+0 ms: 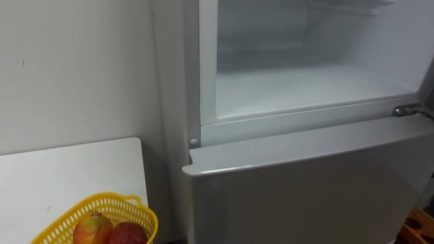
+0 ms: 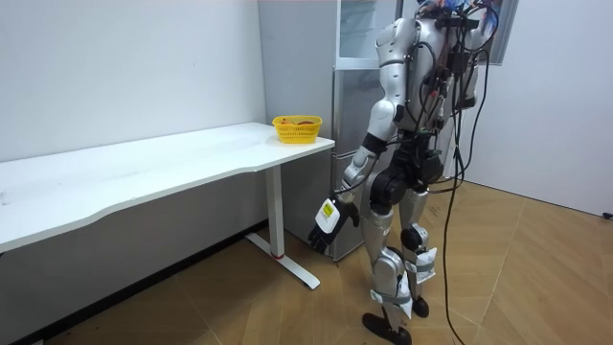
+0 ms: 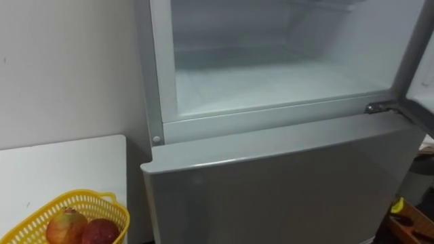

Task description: Retrieve from the upper fridge

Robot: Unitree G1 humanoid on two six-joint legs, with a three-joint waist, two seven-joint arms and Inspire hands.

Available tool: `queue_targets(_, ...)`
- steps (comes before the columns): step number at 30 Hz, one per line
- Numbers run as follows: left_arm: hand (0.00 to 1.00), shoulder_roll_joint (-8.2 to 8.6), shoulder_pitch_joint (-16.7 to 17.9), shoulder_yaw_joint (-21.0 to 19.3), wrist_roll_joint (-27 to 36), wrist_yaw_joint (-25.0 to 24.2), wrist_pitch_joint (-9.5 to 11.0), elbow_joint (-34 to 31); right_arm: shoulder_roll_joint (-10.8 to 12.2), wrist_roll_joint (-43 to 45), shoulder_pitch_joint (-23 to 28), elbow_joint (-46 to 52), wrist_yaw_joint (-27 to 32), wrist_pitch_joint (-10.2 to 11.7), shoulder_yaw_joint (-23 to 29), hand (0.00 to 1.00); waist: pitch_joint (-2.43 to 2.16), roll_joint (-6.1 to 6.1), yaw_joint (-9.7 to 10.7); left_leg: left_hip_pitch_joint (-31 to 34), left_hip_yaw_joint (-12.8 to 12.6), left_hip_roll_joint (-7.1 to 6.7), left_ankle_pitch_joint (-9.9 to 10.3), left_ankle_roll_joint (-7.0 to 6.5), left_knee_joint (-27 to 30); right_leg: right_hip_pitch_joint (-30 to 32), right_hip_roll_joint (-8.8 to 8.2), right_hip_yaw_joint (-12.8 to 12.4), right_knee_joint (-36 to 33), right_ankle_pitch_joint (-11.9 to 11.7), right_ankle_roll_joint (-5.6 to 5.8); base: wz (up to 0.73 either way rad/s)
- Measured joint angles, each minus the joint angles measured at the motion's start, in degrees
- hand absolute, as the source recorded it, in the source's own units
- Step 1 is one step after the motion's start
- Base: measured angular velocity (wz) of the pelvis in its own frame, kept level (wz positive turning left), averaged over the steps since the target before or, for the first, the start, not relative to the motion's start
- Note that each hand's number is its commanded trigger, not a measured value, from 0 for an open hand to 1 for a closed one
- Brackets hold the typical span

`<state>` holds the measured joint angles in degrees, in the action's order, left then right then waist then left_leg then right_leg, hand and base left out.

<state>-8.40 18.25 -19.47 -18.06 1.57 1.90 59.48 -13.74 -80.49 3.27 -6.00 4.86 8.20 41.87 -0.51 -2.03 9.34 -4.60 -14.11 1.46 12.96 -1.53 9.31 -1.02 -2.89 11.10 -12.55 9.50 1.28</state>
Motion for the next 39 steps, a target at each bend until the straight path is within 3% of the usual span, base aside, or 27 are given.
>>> queue_targets(9, 0.00, 0.08, 0.1, -0.6, -0.2, 0.0, 0.1, 1.8, -0.3, 4.2, 0.0, 1.7, 1.4, -0.1, -0.7, 0.00, 0.14, -0.23, 0.1, 0.1, -0.3, -0.06, 0.1, -0.11, -0.1, 0.3, -0.06, -0.3, -0.3, 0.0, 0.00, -0.02)
queue_targets(12, 0.00, 0.12, 0.2, -0.6, -0.3, 0.0, 0.2, 2.3, -0.3, 8.4, 0.0, 3.8, 2.8, -0.8, -2.5, 0.00, 0.16, -0.19, 1.5, 0.6, -0.7, -0.04, 0.1, -0.12, 0.1, 1.1, -0.11, -0.4, -0.7, 0.0, -0.01, -0.09)
queue_targets(15, 0.00, 0.08, 0.1, -0.9, -0.3, -0.1, 1.1, 2.3, -0.4, 12.2, 0.0, 5.8, 3.9, -2.1, -3.6, 0.00, 0.16, -0.20, 1.5, 0.6, -1.7, -0.01, 0.1, -0.13, 0.2, 1.7, -0.01, -1.5, -1.2, 0.0, -0.04, -0.16)
queue_targets(17, 0.00, -0.20, 0.1, -0.9, -0.3, 0.0, 1.5, 2.3, -1.4, 13.6, 0.0, 6.8, 5.1, -2.9, -5.3, 0.00, 0.18, -0.22, 1.7, 0.6, -1.8, -0.04, 0.1, -0.16, 0.2, 1.8, -0.03, -1.7, -1.3, -0.1, -0.10, -0.07)
queue_targets(21, 0.00, -0.36, 0.0, -1.2, -0.4, 0.1, 2.9, 2.1, -6.4, 17.8, 0.0, 7.0, 5.9, -5.1, -10.5, 0.00, 0.23, -0.31, 1.2, 0.6, -1.8, 0.02, 0.1, -0.17, 0.2, 1.9, 0.04, -1.7, -1.5, -0.1, -0.11, 0.00)
queue_targets(22, 0.00, -0.35, 0.0, -1.6, -0.4, 0.1, 3.3, 2.1, -6.8, 19.0, 0.0, 7.1, 5.9, -5.3, -10.9, 0.00, 0.32, -0.47, 1.0, 0.6, -1.8, 0.10, 0.0, -0.15, 0.2, 2.0, 0.10, -1.7, -1.6, -0.1, -0.11, 0.00)
queue_targets(29, 0.00, -0.34, -0.2, -2.8, -0.4, 0.1, 3.5, 2.4, -6.8, 22.5, 0.0, 7.6, 5.9, -5.9, -11.1, 0.00, 0.81, -1.27, 0.7, 1.0, -2.4, 0.15, 0.0, -0.14, 0.2, 2.7, 0.06, -1.7, -1.7, -0.2, -0.26, -0.04)
queue_targets(39, 0.00, -0.35, -1.2, -2.8, -0.3, 0.1, 3.7, 2.6, -6.8, 25.1, 0.0, 8.1, 5.8, -6.1, -11.6, 0.00, 0.78, -1.33, -0.4, 1.1, -3.0, 0.17, 0.0, -0.14, 0.3, 3.3, -0.03, -1.5, -2.2, -0.2, -0.30, -0.04)
